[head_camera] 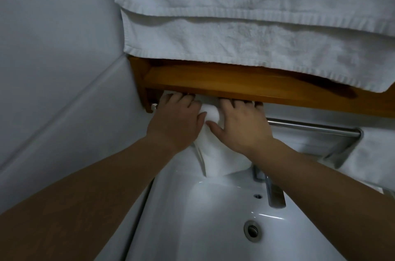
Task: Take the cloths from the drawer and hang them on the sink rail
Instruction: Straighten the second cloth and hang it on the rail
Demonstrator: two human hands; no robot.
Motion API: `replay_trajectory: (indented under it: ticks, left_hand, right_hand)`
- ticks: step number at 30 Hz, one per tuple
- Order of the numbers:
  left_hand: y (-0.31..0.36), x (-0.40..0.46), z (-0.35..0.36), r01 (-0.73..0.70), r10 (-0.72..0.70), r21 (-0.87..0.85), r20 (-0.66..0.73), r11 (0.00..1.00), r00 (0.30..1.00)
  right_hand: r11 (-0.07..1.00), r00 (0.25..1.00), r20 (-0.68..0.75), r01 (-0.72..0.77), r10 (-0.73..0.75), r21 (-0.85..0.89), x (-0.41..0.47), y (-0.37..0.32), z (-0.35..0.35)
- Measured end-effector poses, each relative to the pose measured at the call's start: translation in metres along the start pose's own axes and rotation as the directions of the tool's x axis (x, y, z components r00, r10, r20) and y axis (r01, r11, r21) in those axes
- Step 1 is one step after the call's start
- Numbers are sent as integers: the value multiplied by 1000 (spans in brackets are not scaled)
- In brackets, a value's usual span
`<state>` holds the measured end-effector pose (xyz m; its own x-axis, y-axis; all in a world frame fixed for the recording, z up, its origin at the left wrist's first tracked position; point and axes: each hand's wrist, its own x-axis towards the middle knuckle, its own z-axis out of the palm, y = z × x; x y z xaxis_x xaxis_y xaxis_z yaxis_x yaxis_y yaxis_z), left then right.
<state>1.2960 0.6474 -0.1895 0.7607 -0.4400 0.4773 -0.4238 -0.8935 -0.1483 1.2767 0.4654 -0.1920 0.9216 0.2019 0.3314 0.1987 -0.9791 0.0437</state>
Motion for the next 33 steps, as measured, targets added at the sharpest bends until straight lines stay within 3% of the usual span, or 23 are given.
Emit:
replay_trajectory:
  ticks: [2,6,10,15,20,24,27,31,33]
  left_hand:
    - [4,1,-2,-19,20,-9,107,1000,994]
    - [5,7,2,54,-47,-22,266,998,963]
    - [3,10,5,-37,50,-48,317,998,947]
    - [-8,20,2,-53,90,-101,411,993,907]
    - [-34,8,10,34,-33,2,331,999,943]
    - [-46,-2,18,-9,11,-8,301,1000,954]
    - [-45,-6,20,36,-24,-40,273,999,962]
    - [-24,-15,12,66,-87,109,201,992,976]
    - [-1,-17,8,134,-139,36,171,990,975]
  right_hand:
    - [992,986,-108,126,-128,-22,-8,5,6]
    - [976,969,-110,218,-220,-26,-15,14,13]
    - [982,983,6,183,-183,-37,-7,24,6]
    - [984,974,150,175,-168,-35,6,34,1]
    - [983,976,153,168,-156,-75,13,30,-4]
    - [980,977,147,173,-157,-102,15,27,-3]
    - [979,978,134,173,-158,-108,21,18,-3]
    - [983,980,102,176,-169,-59,32,-1,4]
    - [983,979,101,180,-176,-34,35,-5,5]
